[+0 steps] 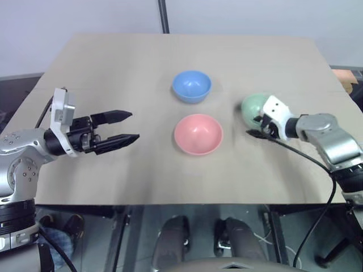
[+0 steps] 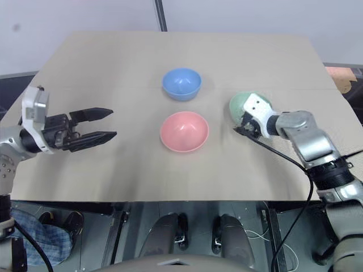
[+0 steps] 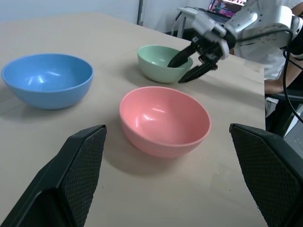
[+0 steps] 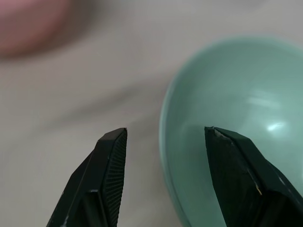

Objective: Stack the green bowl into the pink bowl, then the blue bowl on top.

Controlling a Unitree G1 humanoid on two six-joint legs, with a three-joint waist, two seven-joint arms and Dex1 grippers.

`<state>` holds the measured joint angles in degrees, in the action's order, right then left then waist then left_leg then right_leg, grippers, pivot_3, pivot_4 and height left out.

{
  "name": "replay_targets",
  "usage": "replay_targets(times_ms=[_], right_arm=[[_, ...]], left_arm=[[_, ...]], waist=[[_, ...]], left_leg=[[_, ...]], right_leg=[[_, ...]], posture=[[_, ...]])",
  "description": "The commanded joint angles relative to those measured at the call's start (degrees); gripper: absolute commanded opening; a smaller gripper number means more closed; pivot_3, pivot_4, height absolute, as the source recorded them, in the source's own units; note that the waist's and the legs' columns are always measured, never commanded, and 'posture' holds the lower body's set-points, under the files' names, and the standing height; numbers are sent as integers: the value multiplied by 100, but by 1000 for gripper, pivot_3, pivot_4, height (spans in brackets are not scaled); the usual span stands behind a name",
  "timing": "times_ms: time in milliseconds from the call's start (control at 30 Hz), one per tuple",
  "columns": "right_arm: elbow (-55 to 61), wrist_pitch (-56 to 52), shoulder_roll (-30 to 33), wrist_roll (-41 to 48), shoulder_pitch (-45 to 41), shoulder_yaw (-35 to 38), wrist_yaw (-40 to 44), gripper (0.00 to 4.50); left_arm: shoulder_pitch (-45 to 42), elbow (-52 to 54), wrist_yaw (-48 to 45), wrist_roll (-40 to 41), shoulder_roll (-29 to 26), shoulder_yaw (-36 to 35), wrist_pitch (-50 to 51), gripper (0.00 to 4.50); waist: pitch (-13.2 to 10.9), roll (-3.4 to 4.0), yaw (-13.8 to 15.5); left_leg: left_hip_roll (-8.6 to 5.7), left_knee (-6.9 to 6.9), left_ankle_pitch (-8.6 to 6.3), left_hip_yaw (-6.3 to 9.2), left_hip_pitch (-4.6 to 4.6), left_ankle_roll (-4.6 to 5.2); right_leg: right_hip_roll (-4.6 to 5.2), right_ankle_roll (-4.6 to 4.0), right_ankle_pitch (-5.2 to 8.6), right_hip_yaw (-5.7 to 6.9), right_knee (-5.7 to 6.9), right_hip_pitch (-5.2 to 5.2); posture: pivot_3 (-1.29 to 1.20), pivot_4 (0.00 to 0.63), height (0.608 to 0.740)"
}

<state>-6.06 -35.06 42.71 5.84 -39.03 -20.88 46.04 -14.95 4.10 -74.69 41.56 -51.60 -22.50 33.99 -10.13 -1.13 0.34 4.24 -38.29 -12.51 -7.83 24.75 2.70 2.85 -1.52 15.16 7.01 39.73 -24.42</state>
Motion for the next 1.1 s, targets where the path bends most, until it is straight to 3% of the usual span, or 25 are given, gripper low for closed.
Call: replay_targets(times_ms=[33, 67, 133, 267, 300, 500, 667, 933, 1100], right_arm=[[-215, 8, -118, -323, -297, -74, 90, 2899], [-251, 22, -150, -364, -322, -80, 124, 2899], [-276, 148, -182, -459, -341, -88, 206, 2367], [-235, 219, -260, -588, -345, -57, 330, 657], [-204, 216, -286, -609, -340, -50, 353, 548], [41, 313, -457, -571, -379, 132, 465, 545], [900, 187, -798, -88, -596, 350, 780, 545], [2500, -266, -1340, -214, -1118, -625, 1030, 545], [2710, -432, -1626, -469, -1241, -1295, 1033, 545]], left_arm=[[163, 287, 22, 133, -122, -261, -54, 4399], [202, 305, 24, 145, -127, -272, -60, 4399], [262, 342, 28, 183, -137, -297, -46, 4500], [350, 346, 5, 151, -160, -286, -108, 4500], [353, 332, 0, 146, -159, -279, -121, 4500], [292, 274, -29, 153, -132, -182, -159, 4500], [233, 153, -121, 101, -151, -45, -171, 4500], [65, -28, -277, 2, -157, 216, -253, 4500], [-67, -135, -343, -49, -166, 360, -275, 4500]], waist=[[1, -1, -40], [1, -1, -56], [1, -2, -75], [1, -2, -102], [1, -1, -107], [1, -2, -114], [-1, 1, -128], [0, 1, -120], [1, -2, -105]], left_leg=[[0, 0, 0, 0, 0, 0], [1, 0, 0, -1, -2, 0], [1, 0, 0, -1, -2, 0], [1, 0, 0, -1, -3, 0], [1, 0, 0, -1, -3, 0], [1, 0, 0, -1, -4, -1], [3, 3, 1, -5, -2, -2], [3, 3, 1, -5, -1, -2], [1, 1, 0, -5, 1, -1]], right_leg=[[0, 0, 0, -1, 1, -1], [0, 0, 0, -2, 2, 0], [1, 0, 0, -1, 3, 1], [2, 0, 0, -1, 5, 0], [2, 0, 0, -1, 5, 0], [2, 0, -1, -2, 6, 0], [0, 0, -1, -5, 11, -6], [0, 0, -1, -4, 10, -7], [2, 0, -1, -3, 9, -7]], posture=[[0, 150, 740], [0, 150, 740], [0, 150, 740], [0, 150, 740], [0, 150, 740], [0, 150, 740], [0, 150, 740], [0, 150, 740], [0, 150, 740]])
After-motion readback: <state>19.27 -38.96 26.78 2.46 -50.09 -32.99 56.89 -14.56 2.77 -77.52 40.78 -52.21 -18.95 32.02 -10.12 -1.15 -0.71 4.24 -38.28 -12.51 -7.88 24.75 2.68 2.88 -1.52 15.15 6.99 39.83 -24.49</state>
